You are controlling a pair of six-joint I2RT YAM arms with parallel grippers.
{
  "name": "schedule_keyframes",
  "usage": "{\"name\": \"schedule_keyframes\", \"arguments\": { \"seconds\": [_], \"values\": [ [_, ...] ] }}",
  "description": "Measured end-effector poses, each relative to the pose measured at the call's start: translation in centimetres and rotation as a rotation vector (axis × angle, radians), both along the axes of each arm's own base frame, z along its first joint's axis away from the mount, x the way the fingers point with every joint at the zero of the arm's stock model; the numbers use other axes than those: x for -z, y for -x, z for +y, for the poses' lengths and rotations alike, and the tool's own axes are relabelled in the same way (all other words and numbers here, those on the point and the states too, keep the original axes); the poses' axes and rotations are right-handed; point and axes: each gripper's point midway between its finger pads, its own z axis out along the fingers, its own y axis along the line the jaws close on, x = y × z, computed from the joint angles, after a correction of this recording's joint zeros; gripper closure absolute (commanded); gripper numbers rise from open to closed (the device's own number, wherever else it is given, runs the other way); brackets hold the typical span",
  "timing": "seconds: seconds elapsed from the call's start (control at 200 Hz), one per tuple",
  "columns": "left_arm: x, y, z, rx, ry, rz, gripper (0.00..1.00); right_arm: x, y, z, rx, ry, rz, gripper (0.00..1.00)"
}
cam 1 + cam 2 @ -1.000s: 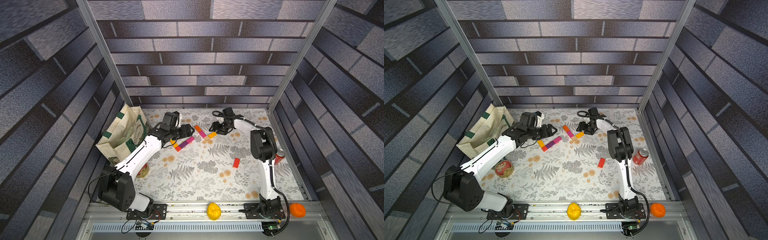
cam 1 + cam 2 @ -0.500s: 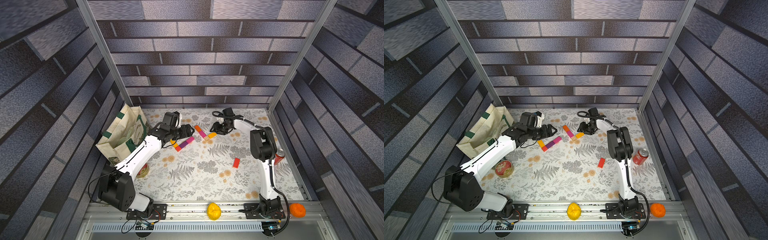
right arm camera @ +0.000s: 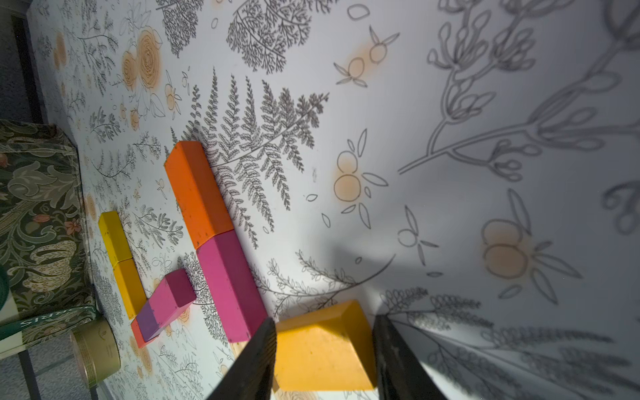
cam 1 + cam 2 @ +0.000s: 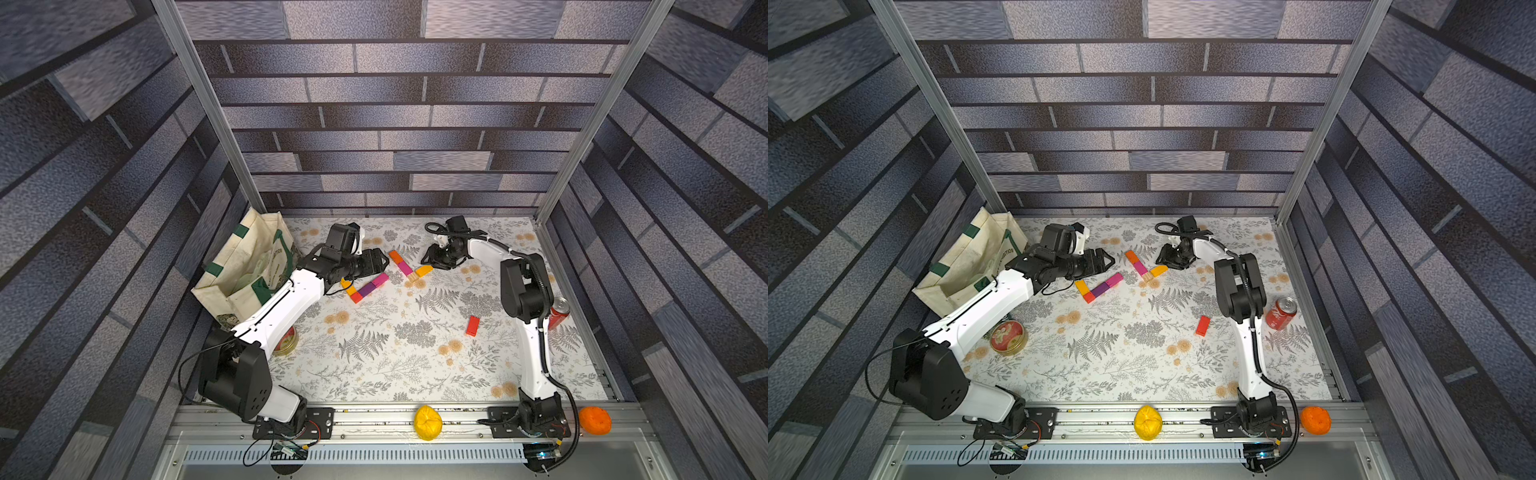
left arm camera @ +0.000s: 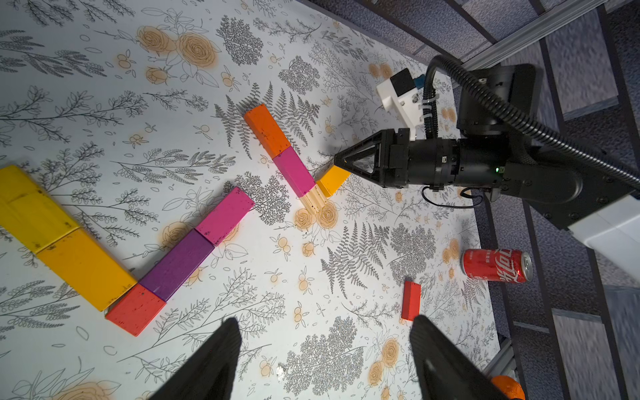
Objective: Assemble the letter v with building blocks
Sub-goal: Assemble the building block at the center of the board.
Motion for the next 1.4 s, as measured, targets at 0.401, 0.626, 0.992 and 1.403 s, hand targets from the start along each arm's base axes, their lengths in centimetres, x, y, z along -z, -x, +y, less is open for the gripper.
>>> {"name": "schedule_keyframes", "arguments": {
  "seconds": [0.401, 0.626, 0.992, 1.403],
  "values": [
    [0.26, -0.01, -0.11, 0.002, -0.003, 0.006, 0.21, 0.12, 0.03, 0.06, 0.004, -0.005, 0.006, 0.58],
    [0.26, -0.01, -0.11, 0.004, -0.004, 0.004, 0.21, 0.19, 0.06, 0.1, 0.011, -0.01, 0.014, 0.61],
    [0.27, -0.01, -0.1, 0.009, -0.009, 0.0, 0.21, 0.32, 0.09, 0.22, 0.011, -0.018, 0.019, 0.66],
    [0.29, 0.0, -0.09, 0.009, -0.009, 0.001, 0.21, 0.41, 0.06, 0.38, 0.01, -0.028, 0.022, 0.69]
  ]
}}
